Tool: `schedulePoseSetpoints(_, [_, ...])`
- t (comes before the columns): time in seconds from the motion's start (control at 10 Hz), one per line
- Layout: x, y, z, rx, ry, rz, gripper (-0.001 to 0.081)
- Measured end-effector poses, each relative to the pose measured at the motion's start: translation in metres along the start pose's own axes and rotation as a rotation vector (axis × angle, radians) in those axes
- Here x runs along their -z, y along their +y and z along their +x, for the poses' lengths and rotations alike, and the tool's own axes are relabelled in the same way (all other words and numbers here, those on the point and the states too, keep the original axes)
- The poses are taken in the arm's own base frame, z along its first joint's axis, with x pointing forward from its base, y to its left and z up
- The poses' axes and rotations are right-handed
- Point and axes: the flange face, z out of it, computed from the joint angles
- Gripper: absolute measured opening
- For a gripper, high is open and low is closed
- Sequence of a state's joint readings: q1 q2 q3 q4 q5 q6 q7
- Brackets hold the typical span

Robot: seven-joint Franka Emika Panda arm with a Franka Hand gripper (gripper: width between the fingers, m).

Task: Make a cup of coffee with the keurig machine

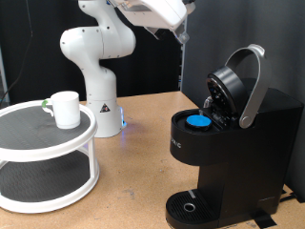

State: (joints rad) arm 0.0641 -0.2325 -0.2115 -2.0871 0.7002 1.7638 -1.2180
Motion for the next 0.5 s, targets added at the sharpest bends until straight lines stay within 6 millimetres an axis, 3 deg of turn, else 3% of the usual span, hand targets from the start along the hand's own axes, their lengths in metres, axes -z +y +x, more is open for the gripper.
schedulePoseSetpoints(0.5, [-0.0072,0.0113,0.0075,0.007,-0.035,-0.009,0.0806])
